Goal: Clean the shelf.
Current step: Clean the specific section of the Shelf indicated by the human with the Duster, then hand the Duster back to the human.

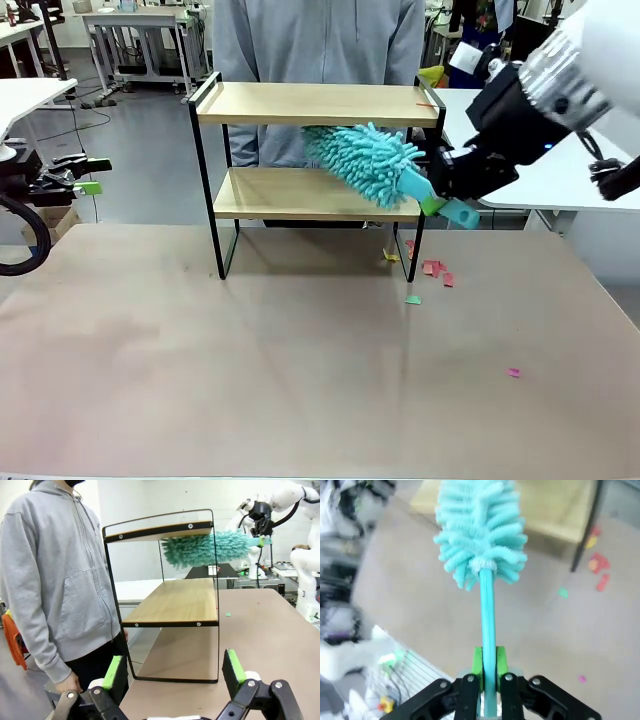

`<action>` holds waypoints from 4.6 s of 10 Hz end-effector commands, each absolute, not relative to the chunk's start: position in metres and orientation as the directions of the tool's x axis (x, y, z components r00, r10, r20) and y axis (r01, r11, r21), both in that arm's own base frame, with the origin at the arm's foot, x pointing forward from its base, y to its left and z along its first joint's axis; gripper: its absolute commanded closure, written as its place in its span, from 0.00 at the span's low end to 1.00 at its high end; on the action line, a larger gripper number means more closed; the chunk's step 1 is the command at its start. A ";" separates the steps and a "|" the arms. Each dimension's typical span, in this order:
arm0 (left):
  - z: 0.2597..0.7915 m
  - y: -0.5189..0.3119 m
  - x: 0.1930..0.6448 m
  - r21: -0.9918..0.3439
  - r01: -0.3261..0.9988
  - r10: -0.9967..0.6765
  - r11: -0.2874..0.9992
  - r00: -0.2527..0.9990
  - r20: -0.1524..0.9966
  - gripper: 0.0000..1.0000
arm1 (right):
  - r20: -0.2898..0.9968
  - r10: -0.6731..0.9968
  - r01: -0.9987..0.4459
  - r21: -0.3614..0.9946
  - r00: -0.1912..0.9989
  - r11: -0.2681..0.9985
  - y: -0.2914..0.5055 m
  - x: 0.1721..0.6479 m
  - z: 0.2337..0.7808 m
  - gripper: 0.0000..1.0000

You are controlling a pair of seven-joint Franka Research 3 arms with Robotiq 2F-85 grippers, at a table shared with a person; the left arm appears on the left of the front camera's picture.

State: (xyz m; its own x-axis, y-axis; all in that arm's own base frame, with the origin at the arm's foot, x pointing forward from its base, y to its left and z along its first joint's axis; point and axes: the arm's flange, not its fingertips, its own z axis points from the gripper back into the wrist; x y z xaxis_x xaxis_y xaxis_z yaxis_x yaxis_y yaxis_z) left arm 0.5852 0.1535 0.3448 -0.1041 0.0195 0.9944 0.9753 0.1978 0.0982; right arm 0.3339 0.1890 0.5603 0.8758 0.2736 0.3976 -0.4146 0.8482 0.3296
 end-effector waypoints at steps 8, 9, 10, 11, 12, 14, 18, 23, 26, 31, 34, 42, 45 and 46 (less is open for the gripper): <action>0.348 0.152 0.584 0.110 0.973 0.016 0.201 -0.115 0.993 0.00 | 0.056 0.843 -0.826 0.247 0.535 0.507 0.096 0.249 0.546 0.87; 0.348 0.152 0.584 0.110 0.973 0.016 0.201 -0.115 0.993 0.00 | 0.024 0.856 -0.833 0.243 0.517 0.496 0.080 0.240 0.545 0.87; 0.348 0.152 0.584 0.110 0.973 0.016 0.201 -0.115 0.993 0.00 | -0.005 0.869 -0.844 0.235 0.495 0.482 0.065 0.231 0.544 0.87; 0.348 0.152 0.584 0.110 0.973 0.016 0.201 -0.115 0.993 0.00 | -0.020 0.879 -0.853 0.232 0.477 0.468 0.051 0.228 0.542 0.87; 0.348 0.152 0.584 0.110 0.973 0.016 0.201 -0.115 0.993 0.00 | -0.023 0.890 -0.864 0.230 0.455 0.448 0.036 0.228 0.540 0.87; 0.348 0.152 0.584 0.110 0.973 0.016 0.201 -0.115 0.993 0.00 | -0.036 0.869 -0.839 0.240 0.494 0.488 0.054 0.226 0.543 0.87; 0.348 0.152 0.584 0.110 0.973 0.016 0.201 -0.115 0.993 0.00 | -0.036 0.869 -0.839 0.240 0.494 0.488 0.054 0.226 0.543 0.87; 0.348 0.152 0.584 0.110 0.973 0.016 0.201 -0.115 0.993 0.00 | -0.036 0.869 -0.839 0.240 0.494 0.488 0.054 0.226 0.543 0.87; 0.348 0.152 0.584 0.110 0.973 0.016 0.201 -0.115 0.993 0.00 | -0.036 0.869 -0.839 0.240 0.494 0.488 0.054 0.226 0.543 0.87; 0.380 0.054 0.504 0.035 0.971 0.075 0.235 -0.054 0.996 0.00 | 0.085 0.919 -0.919 0.126 0.385 0.373 0.027 0.284 0.551 0.87; 0.390 -0.020 0.441 0.030 0.971 0.027 0.238 -0.038 0.999 0.00 | 0.217 0.959 -0.983 0.003 0.180 0.184 0.016 0.344 0.549 0.87; 0.382 -0.096 0.365 -0.040 0.955 -0.063 0.295 0.061 0.996 0.00 | 0.517 0.853 -0.986 -0.167 -0.080 0.009 0.025 0.403 0.537 0.87; 0.384 -0.085 0.405 -0.027 0.951 -0.056 0.307 0.046 0.997 0.00 | 0.493 0.869 -0.989 -0.147 -0.047 0.030 0.029 0.401 0.539 0.87; 0.384 -0.085 0.405 -0.027 0.951 -0.056 0.307 0.046 0.997 0.00 | 0.493 0.869 -0.989 -0.147 -0.047 0.030 0.029 0.401 0.539 0.87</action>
State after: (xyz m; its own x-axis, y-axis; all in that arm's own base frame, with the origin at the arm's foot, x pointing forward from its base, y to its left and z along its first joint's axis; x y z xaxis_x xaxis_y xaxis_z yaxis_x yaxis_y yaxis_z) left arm 0.4047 -0.0891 0.3829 0.0574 -0.0648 0.9962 0.9522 0.3035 -0.0351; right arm 0.3999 0.0248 0.5366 -0.0271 0.8784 0.4772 -0.9889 0.0464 -0.1415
